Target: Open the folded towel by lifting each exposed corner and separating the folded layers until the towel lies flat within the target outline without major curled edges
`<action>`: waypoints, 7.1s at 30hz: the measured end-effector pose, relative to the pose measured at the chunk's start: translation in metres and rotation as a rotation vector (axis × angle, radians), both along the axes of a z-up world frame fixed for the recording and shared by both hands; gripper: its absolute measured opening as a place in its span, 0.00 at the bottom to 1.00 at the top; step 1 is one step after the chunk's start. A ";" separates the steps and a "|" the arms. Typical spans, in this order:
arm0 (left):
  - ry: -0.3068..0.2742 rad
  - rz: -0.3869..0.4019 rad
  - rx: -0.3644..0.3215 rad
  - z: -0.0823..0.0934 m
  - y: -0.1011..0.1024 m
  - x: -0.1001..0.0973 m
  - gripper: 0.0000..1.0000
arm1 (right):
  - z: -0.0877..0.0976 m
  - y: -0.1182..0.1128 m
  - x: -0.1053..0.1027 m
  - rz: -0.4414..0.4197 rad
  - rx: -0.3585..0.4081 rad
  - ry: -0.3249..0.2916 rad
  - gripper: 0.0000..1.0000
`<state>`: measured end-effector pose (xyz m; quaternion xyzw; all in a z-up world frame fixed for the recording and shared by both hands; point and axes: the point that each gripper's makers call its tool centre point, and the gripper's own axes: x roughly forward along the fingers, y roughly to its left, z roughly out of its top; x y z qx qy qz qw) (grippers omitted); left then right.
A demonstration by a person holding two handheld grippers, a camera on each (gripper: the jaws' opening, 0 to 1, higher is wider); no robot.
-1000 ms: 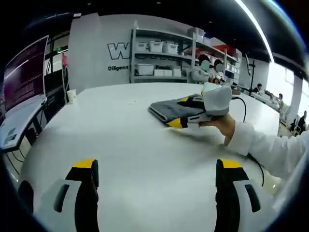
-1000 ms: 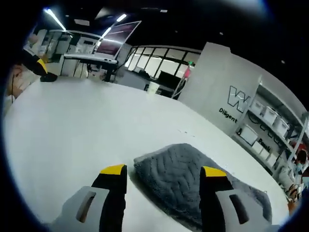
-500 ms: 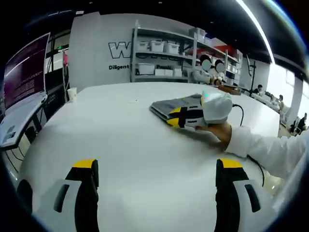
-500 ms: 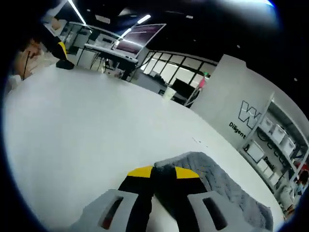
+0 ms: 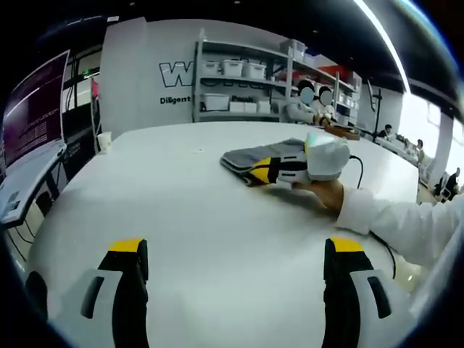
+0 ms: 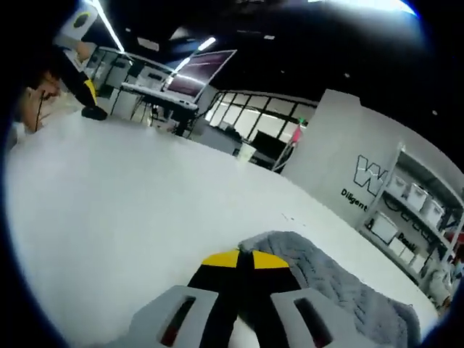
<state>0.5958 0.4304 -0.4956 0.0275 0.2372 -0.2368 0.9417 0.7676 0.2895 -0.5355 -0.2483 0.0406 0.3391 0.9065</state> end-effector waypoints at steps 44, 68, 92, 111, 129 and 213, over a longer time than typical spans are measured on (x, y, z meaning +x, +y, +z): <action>-0.005 -0.001 0.003 0.003 0.004 0.000 0.99 | 0.024 -0.110 0.033 -0.296 0.231 -0.037 0.00; 0.000 0.002 0.005 0.000 0.003 -0.004 0.99 | 0.027 -0.166 0.047 -0.408 0.286 -0.054 0.00; 0.004 0.005 0.009 -0.001 0.003 -0.004 0.99 | 0.028 -0.213 0.053 -0.505 0.340 -0.059 0.00; 0.008 0.007 0.011 -0.001 0.005 -0.002 0.99 | 0.028 -0.239 0.051 -0.553 0.353 -0.065 0.00; 0.008 0.010 0.012 -0.002 0.004 -0.004 0.99 | 0.027 -0.263 0.049 -0.596 0.365 -0.069 0.00; 0.020 0.015 0.024 -0.005 0.002 -0.003 0.99 | 0.030 -0.355 0.033 -0.722 0.324 -0.112 0.00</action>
